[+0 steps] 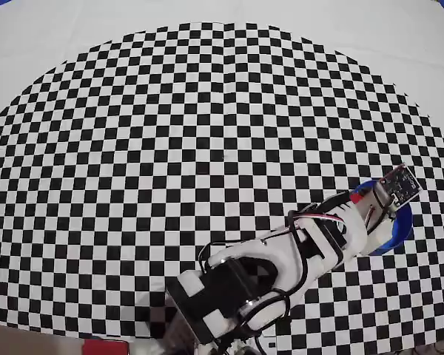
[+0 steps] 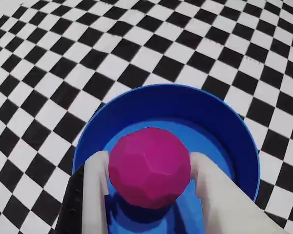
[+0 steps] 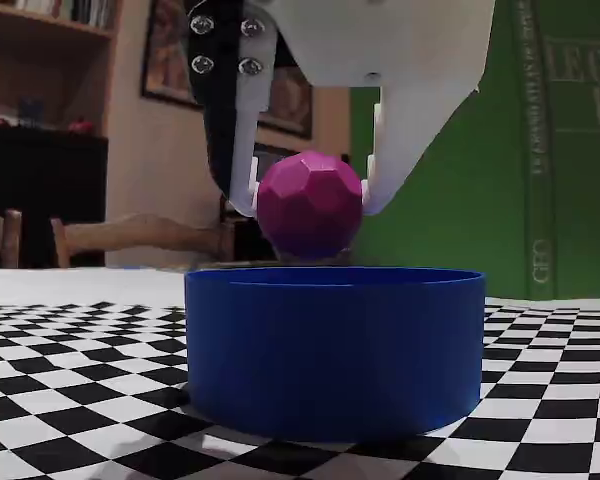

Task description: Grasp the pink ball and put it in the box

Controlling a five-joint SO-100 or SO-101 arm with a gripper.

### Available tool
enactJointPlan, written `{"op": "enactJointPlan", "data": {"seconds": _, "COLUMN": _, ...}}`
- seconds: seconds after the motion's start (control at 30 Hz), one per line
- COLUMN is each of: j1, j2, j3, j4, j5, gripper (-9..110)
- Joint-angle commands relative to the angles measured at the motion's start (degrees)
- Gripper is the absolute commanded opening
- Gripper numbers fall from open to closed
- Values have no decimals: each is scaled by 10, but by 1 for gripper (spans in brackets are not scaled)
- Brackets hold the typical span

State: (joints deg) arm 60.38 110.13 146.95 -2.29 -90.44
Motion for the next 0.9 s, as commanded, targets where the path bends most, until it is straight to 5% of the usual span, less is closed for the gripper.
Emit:
{"op": "enactJointPlan", "data": {"seconds": 0.0, "j1": 4, "j2": 4, "j3": -23, "j4": -21, "j5": 3, "gripper": 31}}
{"op": "enactJointPlan", "data": {"seconds": 0.4, "j1": -10, "j2": 41, "j3": -23, "j4": -23, "j5": 51, "gripper": 30}}
{"op": "enactJointPlan", "data": {"seconds": 0.87, "j1": -142, "j2": 215, "j3": -14, "j4": -20, "j5": 403, "gripper": 27}}
